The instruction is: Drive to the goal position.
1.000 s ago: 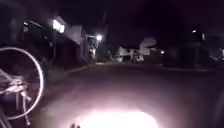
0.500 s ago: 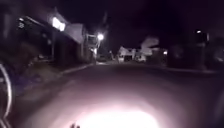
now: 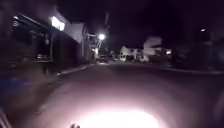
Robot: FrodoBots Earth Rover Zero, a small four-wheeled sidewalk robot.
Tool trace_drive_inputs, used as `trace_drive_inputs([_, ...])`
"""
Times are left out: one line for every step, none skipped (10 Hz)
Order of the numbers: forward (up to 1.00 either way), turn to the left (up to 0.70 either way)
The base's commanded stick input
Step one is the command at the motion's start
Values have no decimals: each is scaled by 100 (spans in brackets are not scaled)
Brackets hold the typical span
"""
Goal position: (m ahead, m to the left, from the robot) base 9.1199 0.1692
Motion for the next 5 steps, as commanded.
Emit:
trace_drive_inputs([100,0])
trace_drive_inputs([100,0])
trace_drive_inputs([100,0])
trace_drive_inputs([100,0])
trace_drive_inputs([100,0])
